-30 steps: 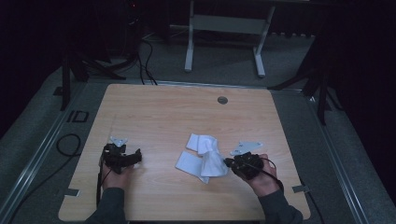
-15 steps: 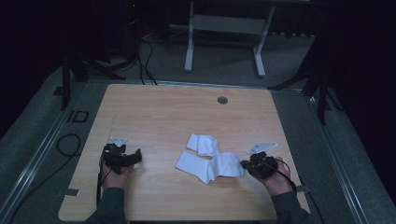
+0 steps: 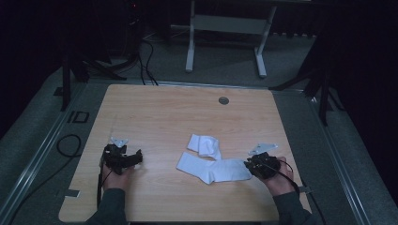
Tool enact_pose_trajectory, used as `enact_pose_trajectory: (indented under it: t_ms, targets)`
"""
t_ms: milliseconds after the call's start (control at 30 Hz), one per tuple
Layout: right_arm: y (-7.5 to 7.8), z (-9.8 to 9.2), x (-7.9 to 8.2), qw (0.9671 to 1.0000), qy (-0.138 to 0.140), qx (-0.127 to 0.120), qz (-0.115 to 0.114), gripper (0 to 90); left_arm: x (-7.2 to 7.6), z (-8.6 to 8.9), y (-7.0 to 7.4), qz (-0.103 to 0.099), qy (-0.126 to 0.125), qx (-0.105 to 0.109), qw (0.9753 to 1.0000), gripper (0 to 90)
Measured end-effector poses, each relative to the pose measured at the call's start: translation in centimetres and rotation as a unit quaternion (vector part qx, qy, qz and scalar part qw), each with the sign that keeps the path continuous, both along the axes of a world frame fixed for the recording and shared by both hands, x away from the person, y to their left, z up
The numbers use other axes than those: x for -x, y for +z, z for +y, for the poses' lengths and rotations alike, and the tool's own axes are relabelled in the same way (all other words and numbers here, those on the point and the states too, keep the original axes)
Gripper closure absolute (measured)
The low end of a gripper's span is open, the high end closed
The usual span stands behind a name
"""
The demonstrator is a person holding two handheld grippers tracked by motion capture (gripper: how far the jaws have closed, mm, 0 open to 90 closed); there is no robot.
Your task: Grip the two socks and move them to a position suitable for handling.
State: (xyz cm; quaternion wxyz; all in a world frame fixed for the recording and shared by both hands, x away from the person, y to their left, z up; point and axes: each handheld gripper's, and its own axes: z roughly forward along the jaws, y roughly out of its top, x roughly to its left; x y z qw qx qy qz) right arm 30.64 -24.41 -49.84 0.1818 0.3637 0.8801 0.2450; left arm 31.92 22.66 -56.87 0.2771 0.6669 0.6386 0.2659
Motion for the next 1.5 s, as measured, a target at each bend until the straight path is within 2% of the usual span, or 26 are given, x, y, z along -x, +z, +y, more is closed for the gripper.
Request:
enact_pose_trajectory:
  t_ms: [100, 300, 367, 700, 1000, 1033, 1133, 1300, 1400, 1500]
  targets:
    - [-0.9, 0.6, -0.1, 0.9999, 0.011, 0.007, 0.009, 87.4, 0.0, 0.0, 0.0, 0.0, 0.0, 0.0, 1.0, 14.2]
    - [-4.1, 1.9, -0.6, 0.9995, 0.023, 0.006, 0.022, 89.1, 0.0, 0.0, 0.0, 0.0, 0.0, 0.0, 1.0, 14.2]
    - [-4.5, 2.2, -0.4, 0.9996, 0.023, 0.003, 0.014, 89.4, 0.0, 0.0, 0.0, 0.0, 0.0, 0.0, 1.0, 14.2]
    - [-4.6, 3.3, 0.0, 0.9982, 0.059, 0.004, 0.006, 89.4, 0.0, 0.0, 0.0, 0.0, 0.0, 0.0, 1.0, 14.2]
    - [-4.4, 4.5, -0.2, 0.9961, 0.086, 0.005, 0.022, 87.0, 0.0, 0.0, 0.0, 0.0, 0.0, 0.001, 1.0, 14.2]
    - [-4.2, 4.7, -0.2, 0.9964, 0.082, 0.002, 0.021, 87.0, 0.0, 0.0, 0.0, 0.0, 0.0, 0.0, 1.0, 14.2]
    - [-3.4, 4.9, -1.0, 0.9971, 0.074, -0.016, 0.011, 87.3, 0.0, 0.0, 0.0, 0.0, 0.0, 0.0, 1.0, 14.2]
    - [-1.9, 6.6, -2.7, 0.9969, 0.074, -0.023, -0.008, 88.2, 0.0, 0.0, 0.0, 0.0, 0.0, 0.0, 1.0, 14.2]
    - [-2.0, 7.9, -4.0, 0.9965, 0.078, -0.03, -0.003, 88.6, 0.0, 0.0, 0.0, 0.0, 0.0, 0.0, 1.0, 14.2]
    - [-2.6, 9.0, -5.1, 0.9964, 0.081, -0.025, 0.007, 88.9, 0.0, 0.0, 0.0, 0.0, 0.0, 0.0, 1.0, 14.2]
